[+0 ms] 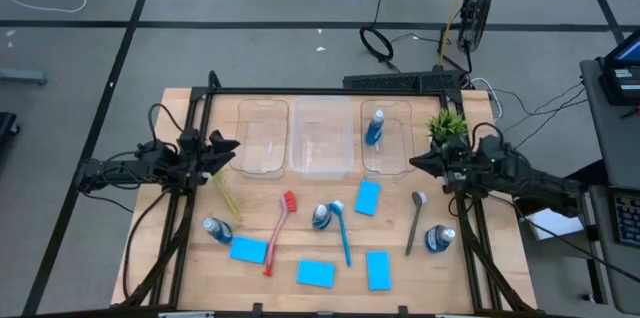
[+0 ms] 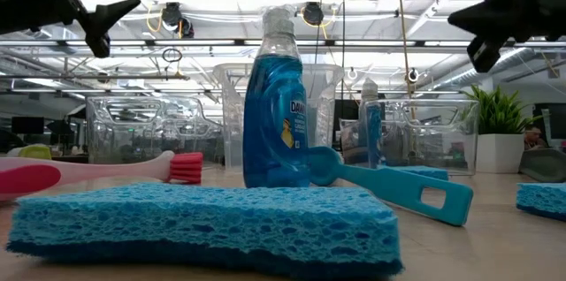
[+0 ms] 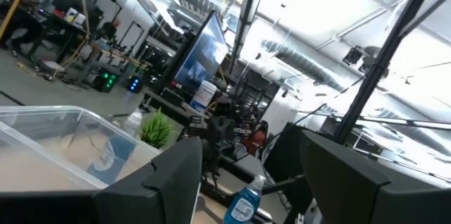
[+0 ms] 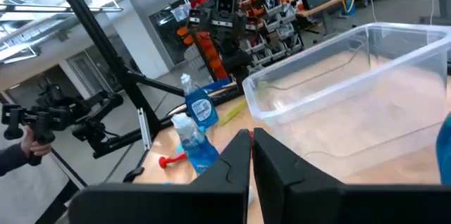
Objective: Pick & Place Kitchen Sink Supplies
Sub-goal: Put the blue dishwashing liquid bottle into the right transparent bin
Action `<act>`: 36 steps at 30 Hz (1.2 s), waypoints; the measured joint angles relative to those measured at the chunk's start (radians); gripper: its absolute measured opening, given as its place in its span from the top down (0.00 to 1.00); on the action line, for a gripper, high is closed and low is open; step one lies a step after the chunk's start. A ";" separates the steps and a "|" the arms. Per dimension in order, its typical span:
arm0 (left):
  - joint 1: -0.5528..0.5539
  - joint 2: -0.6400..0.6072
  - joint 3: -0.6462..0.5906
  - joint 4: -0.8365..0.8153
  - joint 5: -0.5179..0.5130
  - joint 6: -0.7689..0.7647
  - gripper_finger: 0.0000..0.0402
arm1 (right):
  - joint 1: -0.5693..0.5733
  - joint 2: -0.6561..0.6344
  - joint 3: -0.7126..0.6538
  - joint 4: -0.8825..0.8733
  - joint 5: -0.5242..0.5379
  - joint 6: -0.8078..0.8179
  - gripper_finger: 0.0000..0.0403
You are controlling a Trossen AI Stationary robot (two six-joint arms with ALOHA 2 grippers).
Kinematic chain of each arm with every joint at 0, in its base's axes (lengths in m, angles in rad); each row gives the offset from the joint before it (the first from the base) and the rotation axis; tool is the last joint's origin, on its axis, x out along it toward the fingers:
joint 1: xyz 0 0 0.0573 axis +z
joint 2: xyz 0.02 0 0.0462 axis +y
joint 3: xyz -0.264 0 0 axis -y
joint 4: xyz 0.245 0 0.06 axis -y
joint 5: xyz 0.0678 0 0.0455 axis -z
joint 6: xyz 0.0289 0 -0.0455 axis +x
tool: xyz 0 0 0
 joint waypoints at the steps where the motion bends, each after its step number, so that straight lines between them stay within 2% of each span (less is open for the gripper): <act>1: 0.000 0.000 0.005 -0.011 0.006 0.000 0.40 | 0.000 0.000 -0.010 0.011 0.000 0.000 0.99; 4: 0.000 0.011 0.071 -0.119 0.014 -0.005 0.40 | 0.000 0.000 -0.048 0.042 0.001 0.013 0.99; 8: 0.000 0.096 0.245 -0.351 0.015 -0.005 0.40 | 0.000 0.000 -0.093 0.101 0.002 0.043 0.99; 16: -0.001 0.423 0.673 -0.794 0.057 -0.015 0.40 | 0.000 0.000 -0.153 0.192 0.005 0.044 0.99; 22: -0.006 0.661 0.916 -1.067 0.147 -0.154 0.40 | 0.000 0.000 -0.171 0.210 0.008 0.048 0.99; 29: -0.092 0.843 1.068 -1.195 0.209 -0.354 0.40 | 0.000 0.000 -0.174 0.217 0.008 0.044 0.99; 36: -0.248 0.952 1.149 -1.274 0.180 -0.610 0.40 | 0.000 0.000 -0.174 0.217 0.007 0.042 0.99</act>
